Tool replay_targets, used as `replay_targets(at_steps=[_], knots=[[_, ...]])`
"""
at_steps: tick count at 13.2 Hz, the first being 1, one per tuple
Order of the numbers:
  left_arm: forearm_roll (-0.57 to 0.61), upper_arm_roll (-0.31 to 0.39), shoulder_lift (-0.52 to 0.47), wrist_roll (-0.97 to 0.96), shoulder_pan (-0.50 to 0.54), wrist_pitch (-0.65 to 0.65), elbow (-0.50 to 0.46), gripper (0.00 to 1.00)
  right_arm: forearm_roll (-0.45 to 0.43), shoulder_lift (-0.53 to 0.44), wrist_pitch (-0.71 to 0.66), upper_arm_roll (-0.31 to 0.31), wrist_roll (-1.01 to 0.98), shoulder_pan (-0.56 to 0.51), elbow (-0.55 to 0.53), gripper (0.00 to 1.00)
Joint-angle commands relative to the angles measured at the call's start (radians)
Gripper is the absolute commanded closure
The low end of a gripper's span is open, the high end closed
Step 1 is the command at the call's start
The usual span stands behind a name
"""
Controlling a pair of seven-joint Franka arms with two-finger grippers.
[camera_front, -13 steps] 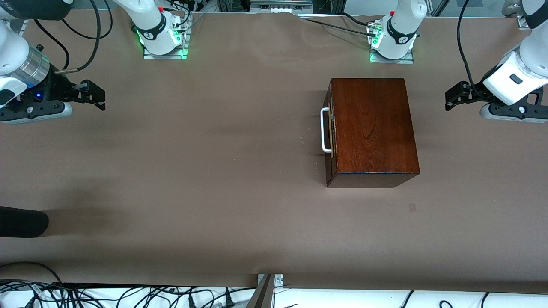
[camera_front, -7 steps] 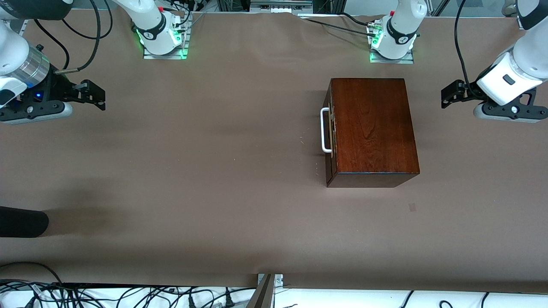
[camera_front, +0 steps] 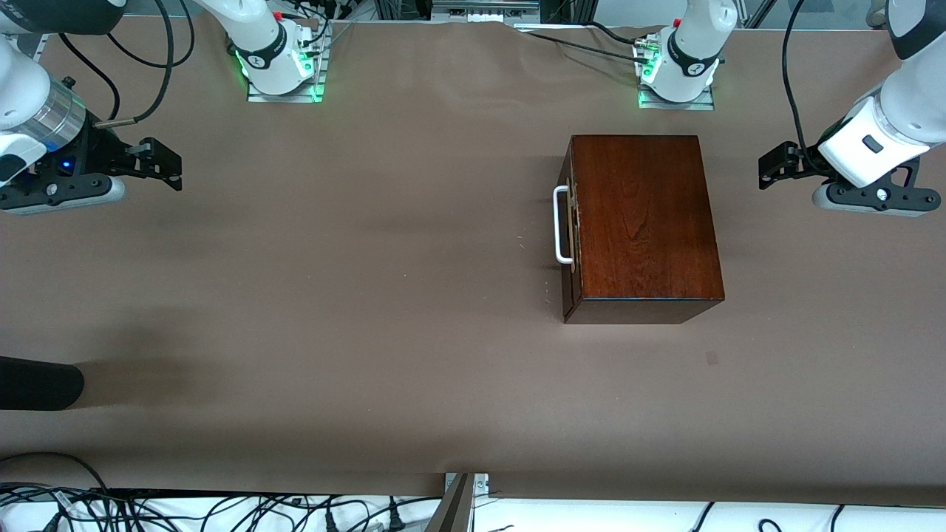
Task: Open drawer, take yellow block, close drawer
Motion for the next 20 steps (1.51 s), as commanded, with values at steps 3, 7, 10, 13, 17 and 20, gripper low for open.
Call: replay_targets(at_steps=[3, 7, 10, 13, 17, 20], knots=[[-0.024, -0.017, 0.021, -0.007, -0.003, -0.018, 0.050, 0.00, -0.008, 0.002, -0.004, 0.006, 0.009, -0.003, 0.013, 0.00], [-0.027, -0.033, 0.032, 0.013, -0.013, -0.018, 0.056, 0.00, -0.008, 0.002, -0.004, 0.006, 0.009, -0.003, 0.013, 0.00], [-0.044, -0.127, 0.040, -0.022, -0.030, -0.008, 0.058, 0.00, -0.008, 0.000, -0.004, 0.006, 0.009, -0.003, 0.013, 0.00], [-0.047, -0.218, 0.140, -0.186, -0.032, 0.015, 0.136, 0.00, -0.008, 0.002, -0.004, 0.006, 0.009, -0.003, 0.013, 0.00], [-0.039, -0.281, 0.282, -0.364, -0.097, 0.029, 0.245, 0.00, -0.008, 0.002, -0.004, 0.006, 0.009, -0.003, 0.013, 0.00], [-0.030, -0.281, 0.343, -0.476, -0.183, 0.116, 0.241, 0.00, -0.008, 0.002, -0.004, 0.006, 0.009, -0.003, 0.013, 0.00]])
